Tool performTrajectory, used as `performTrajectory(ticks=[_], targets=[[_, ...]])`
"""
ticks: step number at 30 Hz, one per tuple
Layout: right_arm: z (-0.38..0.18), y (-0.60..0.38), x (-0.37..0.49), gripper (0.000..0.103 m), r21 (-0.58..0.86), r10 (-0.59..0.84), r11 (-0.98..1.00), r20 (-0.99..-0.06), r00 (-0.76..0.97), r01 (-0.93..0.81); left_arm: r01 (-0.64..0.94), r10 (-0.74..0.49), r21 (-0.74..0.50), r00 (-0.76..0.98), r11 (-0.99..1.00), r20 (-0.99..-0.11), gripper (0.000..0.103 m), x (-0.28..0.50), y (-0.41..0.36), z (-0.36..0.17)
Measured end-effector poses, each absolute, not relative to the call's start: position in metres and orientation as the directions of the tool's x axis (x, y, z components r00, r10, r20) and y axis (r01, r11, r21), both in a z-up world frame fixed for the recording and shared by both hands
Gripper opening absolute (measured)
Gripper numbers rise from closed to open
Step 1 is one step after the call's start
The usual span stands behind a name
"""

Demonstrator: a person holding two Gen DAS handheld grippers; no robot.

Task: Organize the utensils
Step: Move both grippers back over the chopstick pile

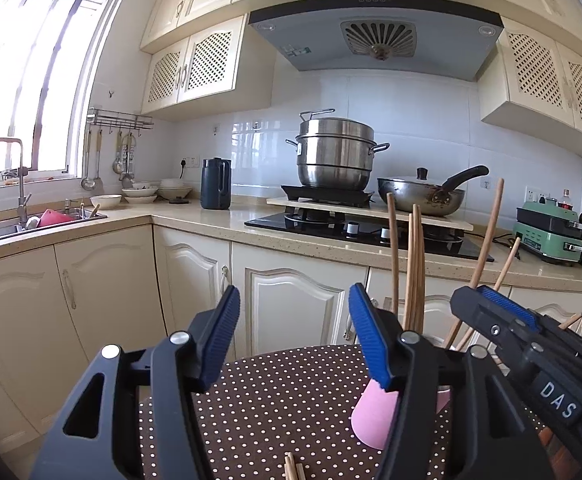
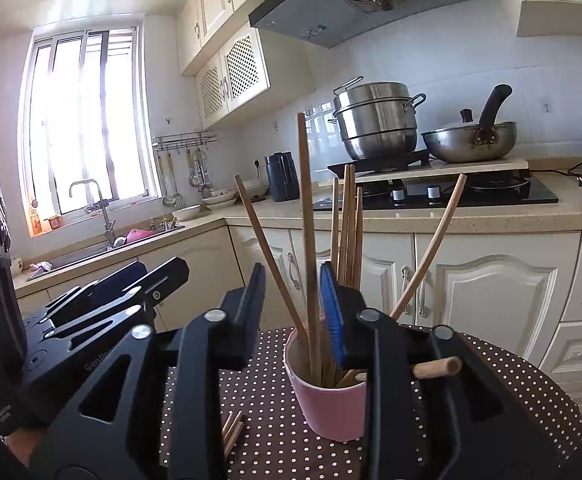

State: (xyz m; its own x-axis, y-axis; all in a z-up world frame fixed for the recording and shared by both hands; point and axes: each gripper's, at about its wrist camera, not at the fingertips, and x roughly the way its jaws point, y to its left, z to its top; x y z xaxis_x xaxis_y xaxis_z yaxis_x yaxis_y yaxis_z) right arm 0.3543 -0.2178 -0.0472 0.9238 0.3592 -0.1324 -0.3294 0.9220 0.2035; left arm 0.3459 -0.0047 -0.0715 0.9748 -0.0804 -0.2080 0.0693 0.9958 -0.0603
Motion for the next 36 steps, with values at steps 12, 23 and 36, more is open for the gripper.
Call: performTrajectory(ticks=[12,23,36], targets=[[-0.037,-0.213,0.341,0.053,0.199,0.350,0.925,-0.110,0.930,-0.324,0.041,-0.050,-0.045,0.974,0.998,-0.221,0.058,0.332,0.005,-0.065],[-0.020,-0.204,0.321,0.060,0.173,0.356,0.925,-0.089,0.930,-0.337,0.040,-0.049,-0.047,0.976,0.998,-0.214,0.061,0.311,0.015,-0.050],[-0.012,-0.201,0.300,0.063,0.176,0.366,0.921,-0.096,0.926,-0.346,0.039,-0.047,-0.039,0.975,0.998,-0.218,0.062,0.285,0.018,-0.038]])
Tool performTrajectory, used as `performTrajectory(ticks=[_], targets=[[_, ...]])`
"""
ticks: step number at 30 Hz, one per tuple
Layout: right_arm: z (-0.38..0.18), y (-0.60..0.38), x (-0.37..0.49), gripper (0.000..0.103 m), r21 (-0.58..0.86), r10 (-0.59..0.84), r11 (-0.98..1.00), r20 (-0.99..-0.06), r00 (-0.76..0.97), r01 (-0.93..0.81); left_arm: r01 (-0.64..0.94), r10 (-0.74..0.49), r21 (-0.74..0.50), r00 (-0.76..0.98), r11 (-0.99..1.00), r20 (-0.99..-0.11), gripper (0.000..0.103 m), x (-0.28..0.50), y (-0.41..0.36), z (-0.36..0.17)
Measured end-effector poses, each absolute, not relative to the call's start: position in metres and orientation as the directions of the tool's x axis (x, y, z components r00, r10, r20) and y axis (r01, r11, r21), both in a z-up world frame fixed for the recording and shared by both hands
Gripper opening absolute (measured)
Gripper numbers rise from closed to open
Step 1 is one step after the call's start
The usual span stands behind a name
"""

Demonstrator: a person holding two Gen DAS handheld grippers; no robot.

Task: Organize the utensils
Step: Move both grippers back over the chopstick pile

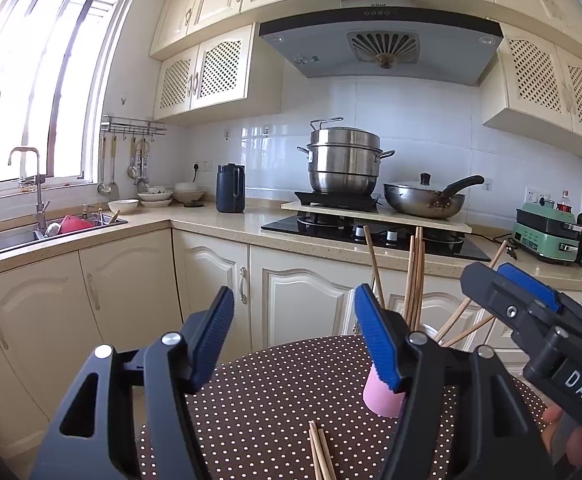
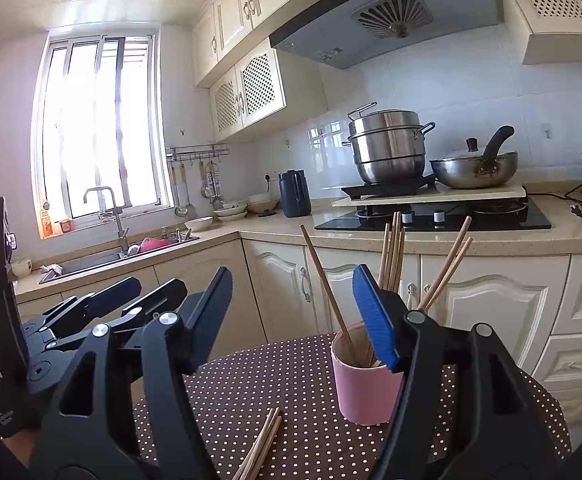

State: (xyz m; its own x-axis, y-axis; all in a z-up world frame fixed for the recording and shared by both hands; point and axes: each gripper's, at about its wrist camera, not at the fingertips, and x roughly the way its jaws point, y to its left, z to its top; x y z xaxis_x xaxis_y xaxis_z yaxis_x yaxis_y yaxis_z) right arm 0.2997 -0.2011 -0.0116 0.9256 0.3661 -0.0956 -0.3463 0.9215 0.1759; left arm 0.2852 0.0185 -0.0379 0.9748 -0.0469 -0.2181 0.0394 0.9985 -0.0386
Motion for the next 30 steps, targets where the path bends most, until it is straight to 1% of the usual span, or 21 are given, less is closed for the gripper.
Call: performTrajectory(ticks=[12,21,25,27,30], targets=[[0.003,-0.197,0.279,0.064,0.164,0.378,0.918,-0.076,0.923,-0.362,0.022,-0.030,-0.040,0.979,0.999,-0.203,0.065,0.263,0.029,-0.027],[0.008,-0.184,0.252,0.066,0.081,0.328,0.943,-0.076,0.942,-0.322,0.017,-0.026,-0.044,0.977,0.999,-0.212,0.066,0.245,0.033,-0.029],[0.002,-0.182,0.241,0.067,0.081,0.312,0.949,-0.102,0.945,-0.304,0.024,-0.031,-0.036,0.973,0.999,-0.229,0.066,0.235,0.034,-0.037],[-0.002,-0.180,0.238,0.070,0.084,0.304,0.952,-0.119,0.945,-0.296,0.024,-0.031,-0.030,0.969,0.999,-0.243,0.066,0.230,0.035,-0.042],[-0.011,-0.178,0.237,0.071,0.090,0.300,0.953,-0.159,0.941,-0.289,0.034,-0.039,-0.024,0.959,0.999,-0.280,0.067,0.226,0.036,-0.053]])
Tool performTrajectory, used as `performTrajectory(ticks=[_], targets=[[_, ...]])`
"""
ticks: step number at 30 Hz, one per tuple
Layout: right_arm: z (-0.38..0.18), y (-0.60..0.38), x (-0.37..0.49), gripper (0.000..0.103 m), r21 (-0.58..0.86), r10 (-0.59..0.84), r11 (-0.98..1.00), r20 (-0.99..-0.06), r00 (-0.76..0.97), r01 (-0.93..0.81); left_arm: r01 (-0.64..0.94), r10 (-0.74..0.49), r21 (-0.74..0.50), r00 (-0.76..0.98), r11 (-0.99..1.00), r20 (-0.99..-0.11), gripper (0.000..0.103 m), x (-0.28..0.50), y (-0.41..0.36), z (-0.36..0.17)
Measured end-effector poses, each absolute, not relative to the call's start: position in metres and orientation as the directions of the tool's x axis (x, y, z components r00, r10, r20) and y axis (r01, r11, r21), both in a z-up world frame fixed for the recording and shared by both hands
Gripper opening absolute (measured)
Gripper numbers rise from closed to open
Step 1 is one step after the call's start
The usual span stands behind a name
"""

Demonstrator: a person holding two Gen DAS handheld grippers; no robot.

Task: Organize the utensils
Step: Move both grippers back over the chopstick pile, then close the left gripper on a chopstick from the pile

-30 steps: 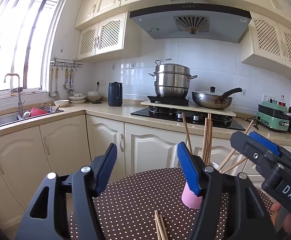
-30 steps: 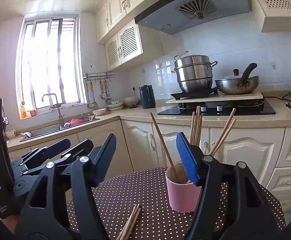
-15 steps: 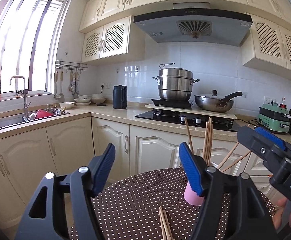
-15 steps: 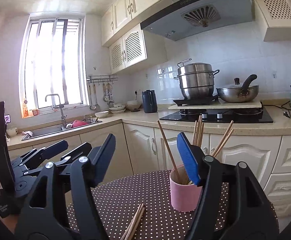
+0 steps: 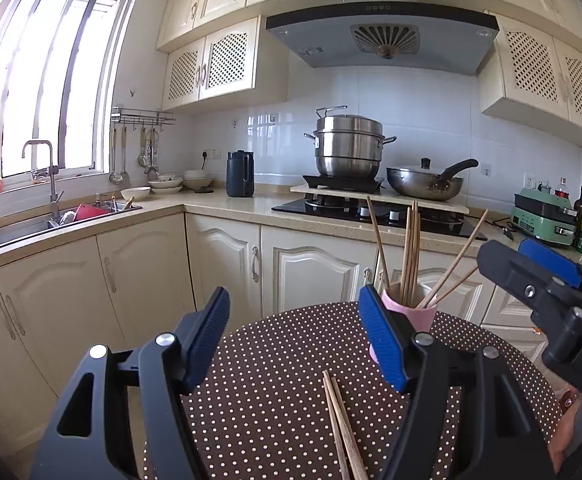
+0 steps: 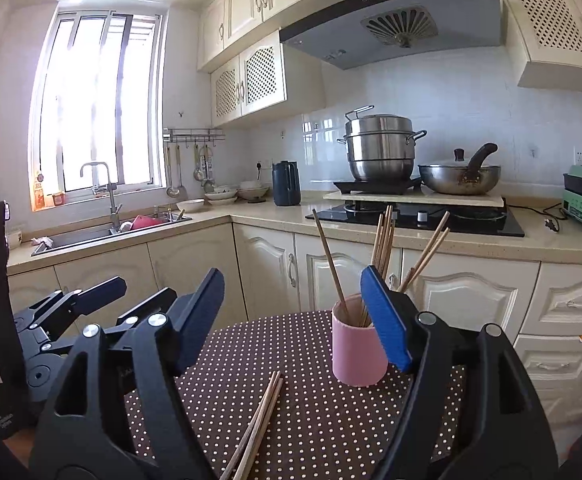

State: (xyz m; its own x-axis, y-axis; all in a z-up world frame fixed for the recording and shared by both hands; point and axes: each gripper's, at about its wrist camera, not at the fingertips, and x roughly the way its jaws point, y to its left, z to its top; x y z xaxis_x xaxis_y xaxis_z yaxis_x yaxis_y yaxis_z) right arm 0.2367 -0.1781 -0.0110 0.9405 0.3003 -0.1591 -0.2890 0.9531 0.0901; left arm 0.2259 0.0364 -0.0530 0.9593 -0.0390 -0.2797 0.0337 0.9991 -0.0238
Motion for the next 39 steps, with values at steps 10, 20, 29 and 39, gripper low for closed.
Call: performTrajectory(ticks=[10,20,29,39], targets=[[-0.055,-0.172,0.249,0.075,0.111,0.286,0.958,-0.365,0.886,-0.264,0.103,-0.103,-0.031,0.817,0.994,-0.567,0.069,0.244,0.045,-0.114],[-0.113,-0.178,0.278,0.075,0.139,0.275,0.961,-0.579,0.767,-0.240,0.133,-0.104,-0.031,0.587,0.991,-0.803,0.069,0.276,0.030,-0.186],[-0.134,-0.185,0.293,0.075,0.166,0.285,0.958,-0.647,0.707,-0.234,0.141,-0.086,-0.006,0.564,0.990,-0.821,0.069,0.285,0.018,-0.196],[-0.146,-0.182,0.309,0.075,0.169,0.292,0.954,-0.705,0.646,-0.247,0.130,-0.055,0.019,0.544,0.991,-0.837,0.069,0.301,0.020,-0.193]])
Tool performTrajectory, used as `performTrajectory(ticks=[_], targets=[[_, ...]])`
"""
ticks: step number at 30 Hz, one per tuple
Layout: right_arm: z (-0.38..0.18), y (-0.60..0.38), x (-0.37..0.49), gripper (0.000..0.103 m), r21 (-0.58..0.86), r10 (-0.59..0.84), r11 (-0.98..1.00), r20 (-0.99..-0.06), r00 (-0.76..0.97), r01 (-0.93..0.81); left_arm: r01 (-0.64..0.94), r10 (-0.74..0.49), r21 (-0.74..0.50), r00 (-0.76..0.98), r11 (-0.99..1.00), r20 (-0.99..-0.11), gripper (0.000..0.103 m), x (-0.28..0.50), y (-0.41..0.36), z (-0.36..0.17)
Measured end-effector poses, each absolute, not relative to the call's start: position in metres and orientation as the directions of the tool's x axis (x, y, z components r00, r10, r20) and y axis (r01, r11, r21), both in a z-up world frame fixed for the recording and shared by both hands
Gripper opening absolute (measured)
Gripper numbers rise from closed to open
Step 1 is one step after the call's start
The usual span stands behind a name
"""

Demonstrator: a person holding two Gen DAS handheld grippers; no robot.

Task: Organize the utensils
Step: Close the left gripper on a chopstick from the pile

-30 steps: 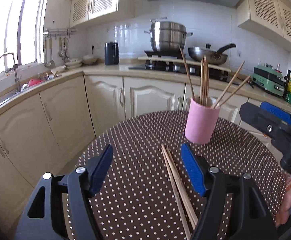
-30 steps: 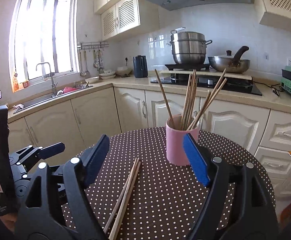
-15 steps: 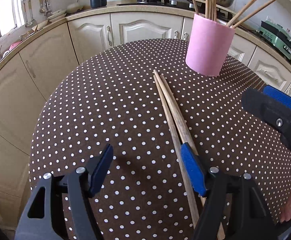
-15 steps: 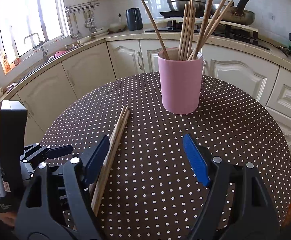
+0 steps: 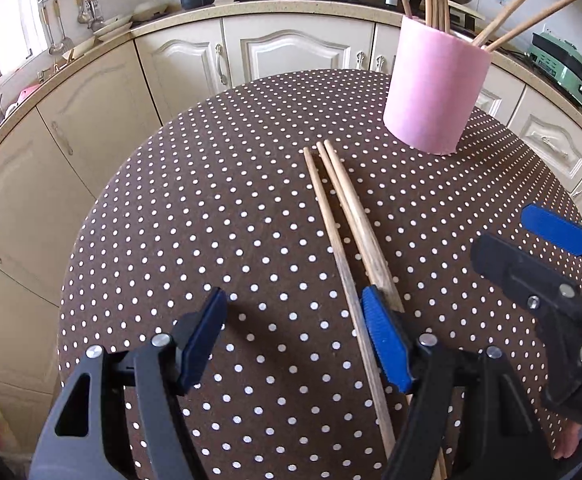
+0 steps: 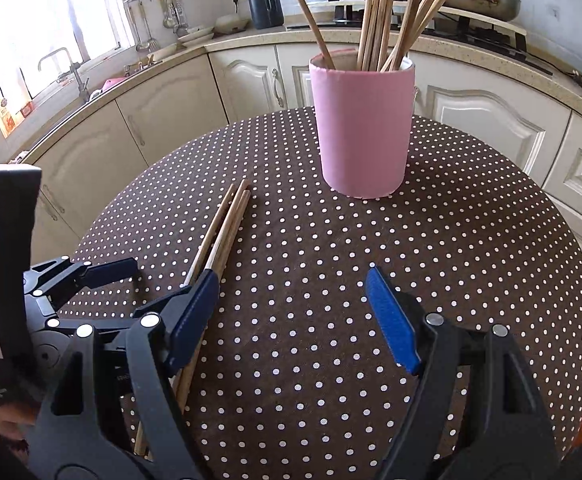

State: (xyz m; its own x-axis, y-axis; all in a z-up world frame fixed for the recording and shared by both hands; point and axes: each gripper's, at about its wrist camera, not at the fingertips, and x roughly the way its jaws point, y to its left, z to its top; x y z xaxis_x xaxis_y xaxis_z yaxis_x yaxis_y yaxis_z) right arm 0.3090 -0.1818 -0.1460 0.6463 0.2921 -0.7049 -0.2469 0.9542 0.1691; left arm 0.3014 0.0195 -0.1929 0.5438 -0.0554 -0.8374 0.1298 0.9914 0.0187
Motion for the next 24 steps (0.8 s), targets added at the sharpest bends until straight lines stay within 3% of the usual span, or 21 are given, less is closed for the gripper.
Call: performTrajectory(ticks=[2,5,8,10,12,15,24], targets=[[-0.150,-0.179,0.314,0.075,0.186,0.306,0.950,-0.713,0.630,-0.250,0.144,-0.062,0.021,0.550,0.989,-0.833,0.065,0.302,0.020,-0.193],[-0.153,-0.169,0.325,0.075,0.187,0.317,0.944,-0.744,0.588,-0.272,0.171,-0.077,0.021,0.544,0.985,-0.835,0.046,0.302,0.024,-0.191],[-0.156,-0.161,0.331,0.075,0.202,0.335,0.936,-0.766,0.548,-0.290,0.185,-0.089,0.016,0.544,0.983,-0.834,0.035,0.303,0.028,-0.191],[-0.160,-0.158,0.335,0.065,0.240,0.369,0.922,-0.776,0.512,-0.302,0.202,-0.101,0.013,0.540,0.979,-0.835,0.028,0.305,0.030,-0.190],[-0.162,-0.153,0.339,0.042,0.246,0.377,0.917,-0.789,0.486,-0.313,0.201,-0.108,0.002,0.536,0.980,-0.837,0.012,0.305,0.035,-0.189],[-0.165,-0.150,0.342,0.035,0.238,0.363,0.922,-0.806,0.468,-0.306,0.203,-0.151,-0.047,0.535,0.978,-0.831,0.010,0.305,0.044,-0.189],[-0.164,-0.117,0.352,0.033,0.138,0.282,0.934,-0.852,0.442,-0.330,0.239,-0.156,-0.027,0.542,0.971,-0.825,0.009,0.301,0.036,-0.192]])
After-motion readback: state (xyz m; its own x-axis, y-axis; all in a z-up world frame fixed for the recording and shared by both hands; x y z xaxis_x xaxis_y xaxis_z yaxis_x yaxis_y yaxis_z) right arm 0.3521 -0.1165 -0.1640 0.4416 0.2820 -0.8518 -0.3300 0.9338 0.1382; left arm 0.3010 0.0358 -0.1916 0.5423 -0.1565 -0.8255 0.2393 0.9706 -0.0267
